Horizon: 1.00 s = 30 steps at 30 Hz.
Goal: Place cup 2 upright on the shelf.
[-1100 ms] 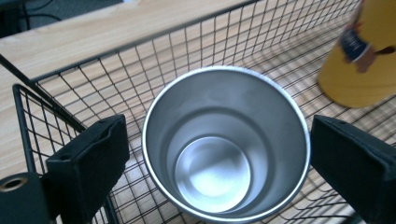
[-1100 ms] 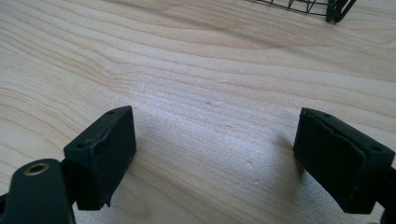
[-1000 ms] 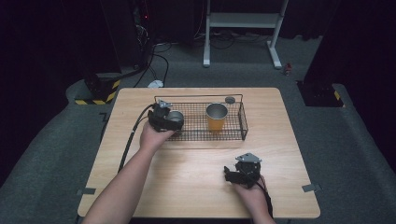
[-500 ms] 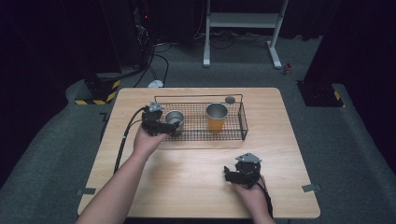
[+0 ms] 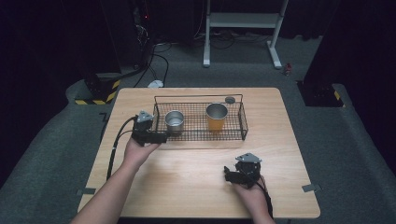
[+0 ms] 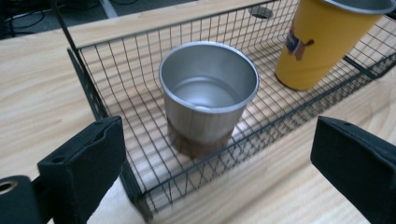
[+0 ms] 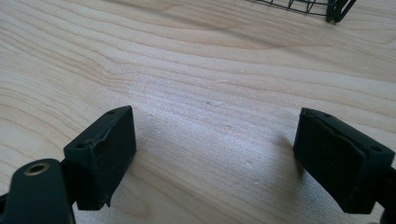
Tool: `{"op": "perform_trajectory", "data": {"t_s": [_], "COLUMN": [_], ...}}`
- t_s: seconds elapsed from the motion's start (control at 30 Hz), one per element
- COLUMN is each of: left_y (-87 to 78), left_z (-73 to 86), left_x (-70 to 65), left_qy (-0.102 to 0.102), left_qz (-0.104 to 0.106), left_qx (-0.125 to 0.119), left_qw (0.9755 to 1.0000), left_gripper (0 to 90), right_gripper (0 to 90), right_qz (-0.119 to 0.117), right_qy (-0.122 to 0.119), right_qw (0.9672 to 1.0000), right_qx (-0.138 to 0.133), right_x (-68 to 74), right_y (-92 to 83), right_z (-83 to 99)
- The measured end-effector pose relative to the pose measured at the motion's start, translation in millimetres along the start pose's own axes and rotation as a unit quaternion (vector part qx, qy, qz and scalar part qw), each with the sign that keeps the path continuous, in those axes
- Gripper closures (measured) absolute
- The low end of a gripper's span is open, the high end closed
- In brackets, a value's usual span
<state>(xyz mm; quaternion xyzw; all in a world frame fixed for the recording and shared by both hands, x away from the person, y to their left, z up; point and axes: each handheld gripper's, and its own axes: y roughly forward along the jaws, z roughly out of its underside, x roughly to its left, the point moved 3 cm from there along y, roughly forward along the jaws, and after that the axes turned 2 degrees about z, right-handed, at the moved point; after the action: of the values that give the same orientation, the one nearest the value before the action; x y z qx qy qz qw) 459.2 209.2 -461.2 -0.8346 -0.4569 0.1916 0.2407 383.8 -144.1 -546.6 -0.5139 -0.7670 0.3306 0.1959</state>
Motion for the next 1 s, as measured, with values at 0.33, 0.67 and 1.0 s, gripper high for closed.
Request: {"op": "perform_trajectory", "data": {"t_s": [0.33, 0.67, 1.0], "left_y": [-14.7, -18.5, -28.1], "left_z": [42.3, 100.5, 130.5], "left_x": [1.3, 1.2, -0.3], "left_qy": [-0.001, 0.015, 0.021], "left_qz": [0.014, 0.004, -0.041], "left_qx": [0.015, 0.062, 0.076], "left_qw": [0.9998, 0.9980, 0.9961], "left_gripper": [5.0, 5.9, 4.2], "right_gripper": [13.0, 13.0, 13.1], "right_qz": [0.000, 0.000, 0.000], "right_qy": [0.000, 0.001, 0.001], "right_qw": [1.0000, 1.0000, 1.0000], "right_qx": [0.000, 0.001, 0.001], "right_x": [0.0, 0.2, 0.3], "right_y": [0.0, -0.2, -0.3], "right_z": [0.0, 0.1, 0.2]}}
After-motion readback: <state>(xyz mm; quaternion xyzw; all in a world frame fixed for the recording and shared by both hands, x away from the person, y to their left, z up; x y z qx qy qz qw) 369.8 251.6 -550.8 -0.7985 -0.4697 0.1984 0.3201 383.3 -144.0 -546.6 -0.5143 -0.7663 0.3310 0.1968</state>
